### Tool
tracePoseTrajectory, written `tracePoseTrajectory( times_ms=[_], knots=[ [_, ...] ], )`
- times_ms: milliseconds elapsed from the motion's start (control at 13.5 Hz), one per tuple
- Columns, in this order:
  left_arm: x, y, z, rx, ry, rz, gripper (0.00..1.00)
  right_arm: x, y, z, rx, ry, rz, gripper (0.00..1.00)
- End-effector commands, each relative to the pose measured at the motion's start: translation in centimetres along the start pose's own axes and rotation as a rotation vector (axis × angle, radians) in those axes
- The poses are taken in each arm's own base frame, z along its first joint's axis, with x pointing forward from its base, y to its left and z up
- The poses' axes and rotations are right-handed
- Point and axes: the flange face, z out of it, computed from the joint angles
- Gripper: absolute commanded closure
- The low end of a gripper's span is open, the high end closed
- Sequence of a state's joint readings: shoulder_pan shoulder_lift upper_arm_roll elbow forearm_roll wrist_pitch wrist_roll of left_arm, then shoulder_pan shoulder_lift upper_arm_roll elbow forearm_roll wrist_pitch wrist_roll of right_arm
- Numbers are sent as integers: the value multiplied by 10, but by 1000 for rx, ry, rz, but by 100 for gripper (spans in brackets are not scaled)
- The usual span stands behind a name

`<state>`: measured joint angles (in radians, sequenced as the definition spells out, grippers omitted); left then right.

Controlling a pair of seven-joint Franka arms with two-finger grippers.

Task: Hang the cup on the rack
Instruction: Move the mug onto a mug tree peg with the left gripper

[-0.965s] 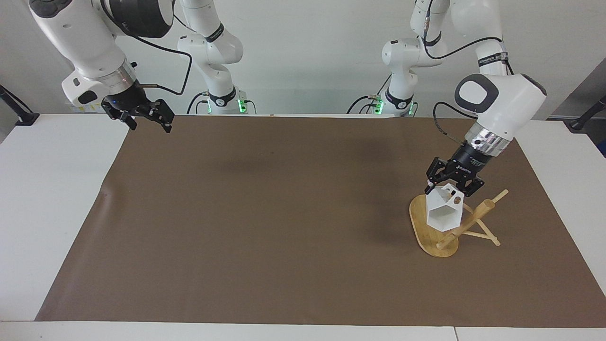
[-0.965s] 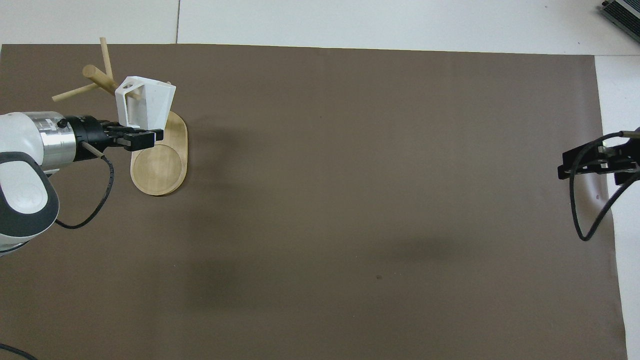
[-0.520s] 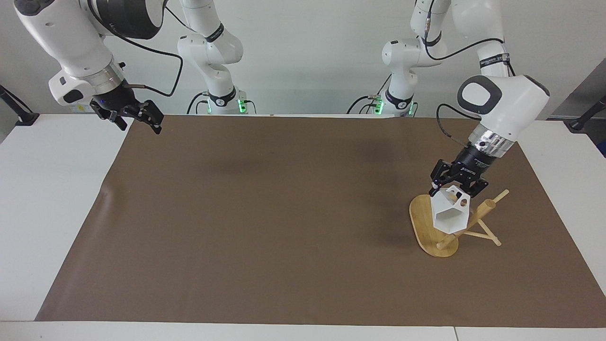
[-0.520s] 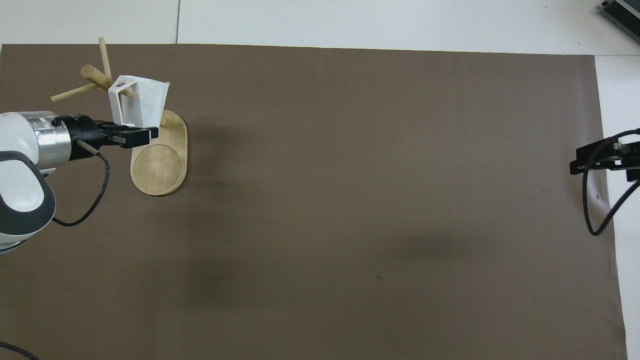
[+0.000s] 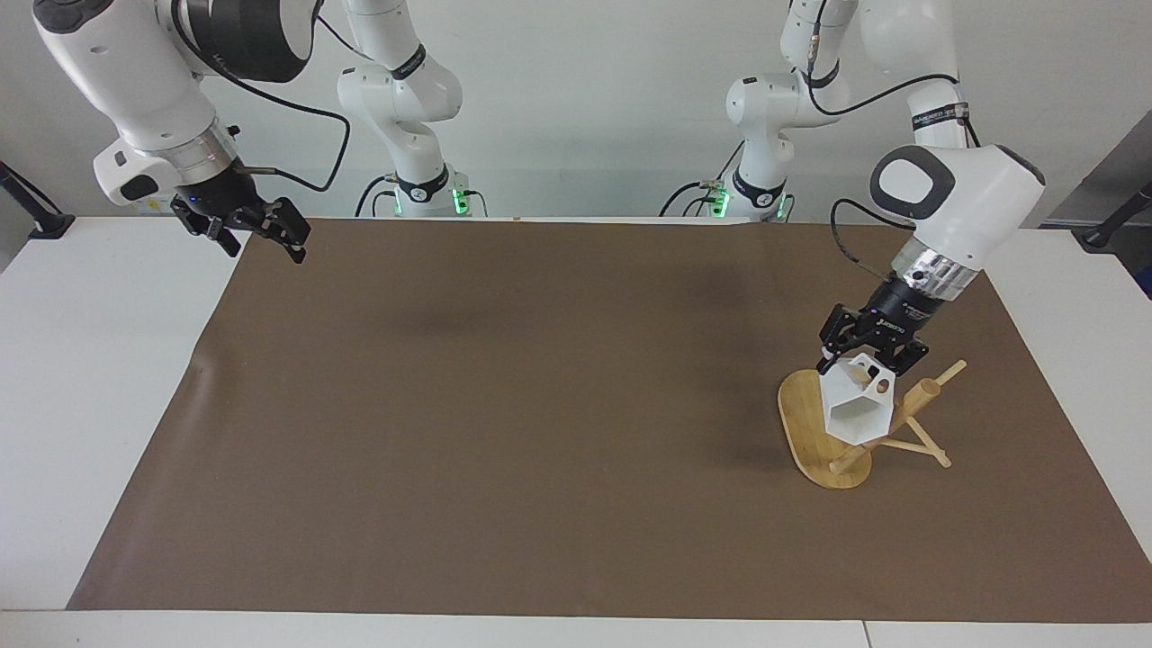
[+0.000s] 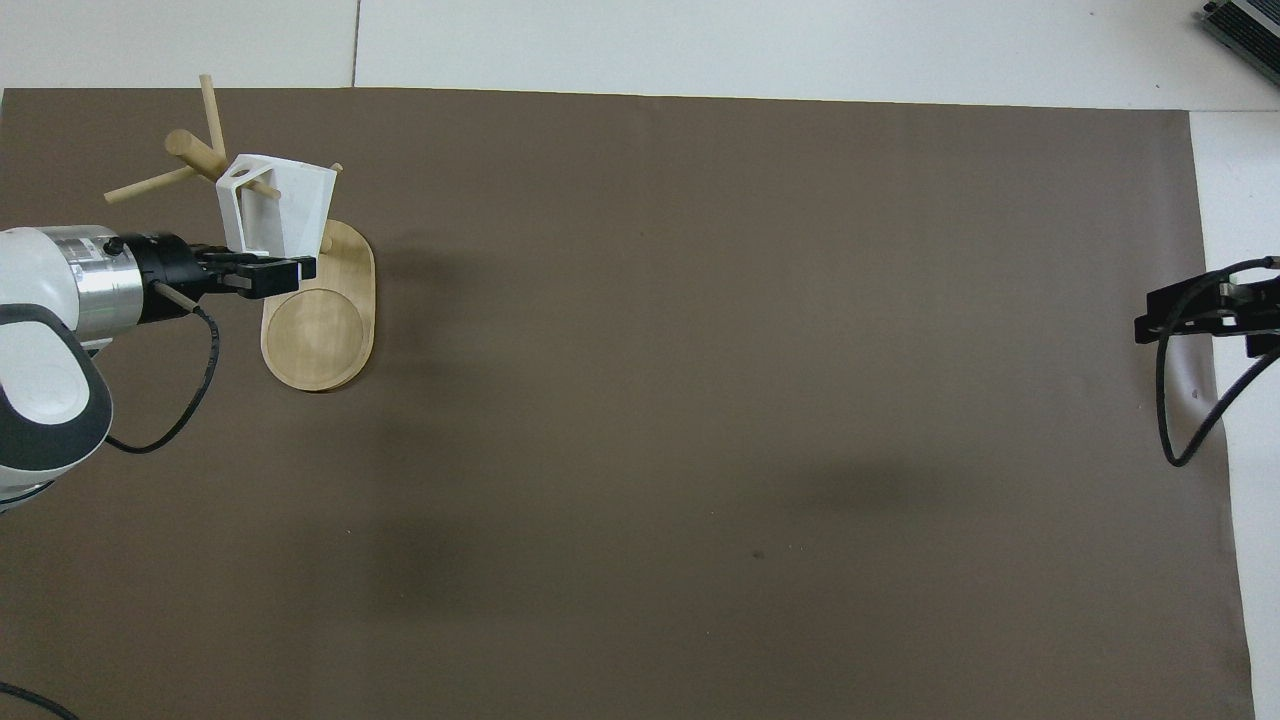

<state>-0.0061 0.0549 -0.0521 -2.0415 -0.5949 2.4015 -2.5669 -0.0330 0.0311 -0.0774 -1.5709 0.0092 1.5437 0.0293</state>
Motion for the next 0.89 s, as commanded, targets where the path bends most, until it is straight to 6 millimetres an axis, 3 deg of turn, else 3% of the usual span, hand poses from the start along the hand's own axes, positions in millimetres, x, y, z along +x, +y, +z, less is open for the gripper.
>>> tracePoseTrajectory(
  times_ms=[0,74,445,520,594,817],
  knots=[
    [4,2,-1,-3,-9,-17,88,-6,7,-1,-5,20,0,0],
    [4,3,-1,-2,-8,-16,72,-5,8,-1,-4,25,4,0],
    [5,6,-3,-4,-7,-15,58,-5,9,-2,-6,34,-14,0],
    [5,7,-3,-5,-8,-18,41,-4,9,-2,-6,34,-22,0],
    [5,7,-3,-4,-6,-18,35,-3,8,-3,-7,43,-41,0],
    [5,6,-2,-3,-4,-11,31,-2,8,-4,-7,55,-57,0]
  ],
)
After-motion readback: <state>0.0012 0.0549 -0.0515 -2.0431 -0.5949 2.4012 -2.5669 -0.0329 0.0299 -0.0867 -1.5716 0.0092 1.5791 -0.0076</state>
